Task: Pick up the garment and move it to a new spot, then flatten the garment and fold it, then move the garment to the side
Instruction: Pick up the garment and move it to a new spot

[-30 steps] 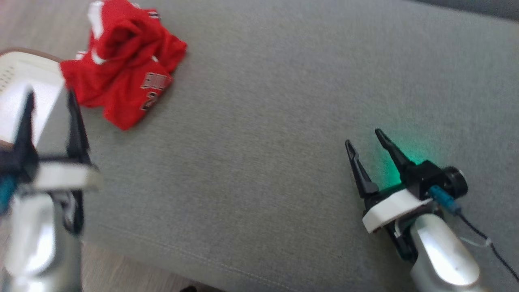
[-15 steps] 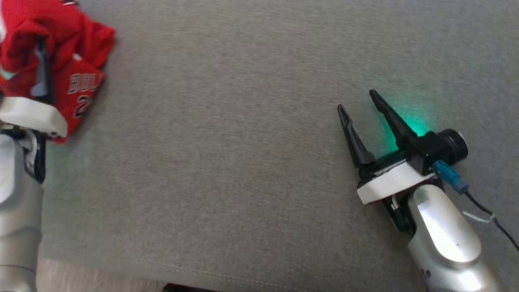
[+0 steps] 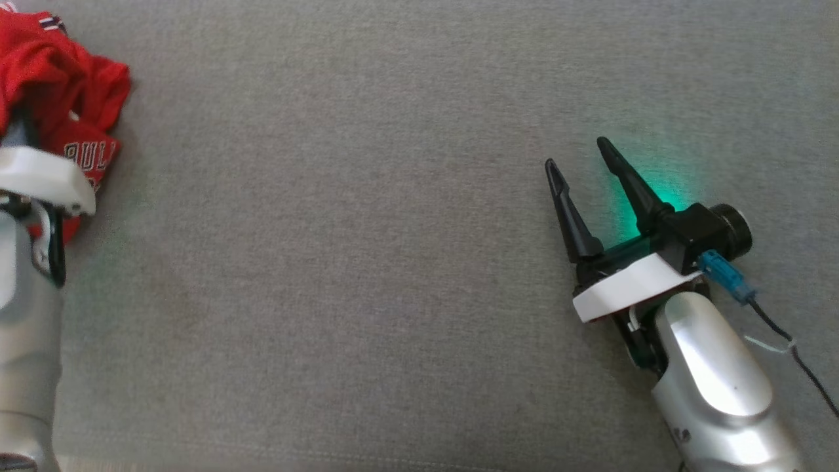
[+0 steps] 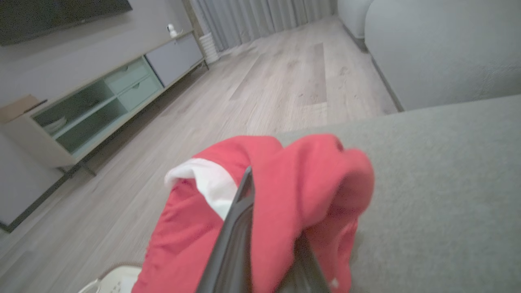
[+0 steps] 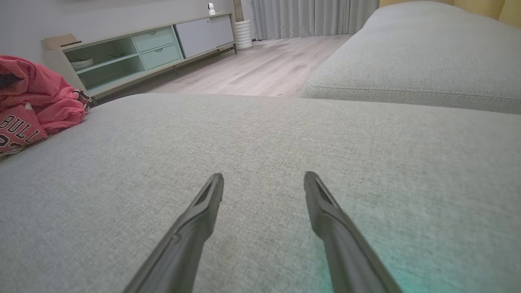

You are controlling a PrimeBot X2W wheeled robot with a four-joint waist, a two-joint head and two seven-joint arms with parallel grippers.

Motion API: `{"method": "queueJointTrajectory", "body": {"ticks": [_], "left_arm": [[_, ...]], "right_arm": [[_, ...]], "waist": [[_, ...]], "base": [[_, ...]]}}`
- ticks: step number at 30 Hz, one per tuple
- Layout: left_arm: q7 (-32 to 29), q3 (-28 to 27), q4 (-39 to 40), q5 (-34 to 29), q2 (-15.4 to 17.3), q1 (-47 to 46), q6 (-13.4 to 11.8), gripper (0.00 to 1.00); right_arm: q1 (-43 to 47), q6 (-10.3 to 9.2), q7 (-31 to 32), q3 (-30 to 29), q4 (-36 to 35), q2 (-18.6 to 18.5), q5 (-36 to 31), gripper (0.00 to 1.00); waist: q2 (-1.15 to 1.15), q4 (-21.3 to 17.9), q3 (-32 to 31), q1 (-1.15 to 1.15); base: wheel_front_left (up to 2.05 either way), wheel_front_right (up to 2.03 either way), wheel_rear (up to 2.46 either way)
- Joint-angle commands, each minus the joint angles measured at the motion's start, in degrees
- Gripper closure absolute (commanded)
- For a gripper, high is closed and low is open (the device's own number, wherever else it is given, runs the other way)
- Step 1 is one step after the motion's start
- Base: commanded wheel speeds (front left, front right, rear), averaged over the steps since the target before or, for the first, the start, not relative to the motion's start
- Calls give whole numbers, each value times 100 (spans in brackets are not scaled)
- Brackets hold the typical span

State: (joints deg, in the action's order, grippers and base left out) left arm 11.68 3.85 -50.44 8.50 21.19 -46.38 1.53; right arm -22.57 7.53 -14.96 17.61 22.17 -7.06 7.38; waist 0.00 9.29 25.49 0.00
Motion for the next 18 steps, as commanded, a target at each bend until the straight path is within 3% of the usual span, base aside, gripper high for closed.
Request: {"method": "queueJointTrajectory", "body": {"ticks": [1, 10, 18], "left_arm": [[116, -92, 280, -64, 374, -275, 8, 100], [312, 519, 1383, -217, -81, -540, 345, 100], [324, 1412, 2295, 91, -988, -526, 562, 100]], "right_arm": [[238, -4, -4, 85, 3, 84, 63, 0], [381, -4, -4, 93, 57, 283, 206, 0], [565, -4, -4, 198, 116, 388, 334, 0]], "waist": [[0, -76, -67, 0], [0, -645, -472, 0], [0, -1317, -806, 0]], "base": [[0, 0, 0], [0, 0, 0], [0, 0, 0]]}}
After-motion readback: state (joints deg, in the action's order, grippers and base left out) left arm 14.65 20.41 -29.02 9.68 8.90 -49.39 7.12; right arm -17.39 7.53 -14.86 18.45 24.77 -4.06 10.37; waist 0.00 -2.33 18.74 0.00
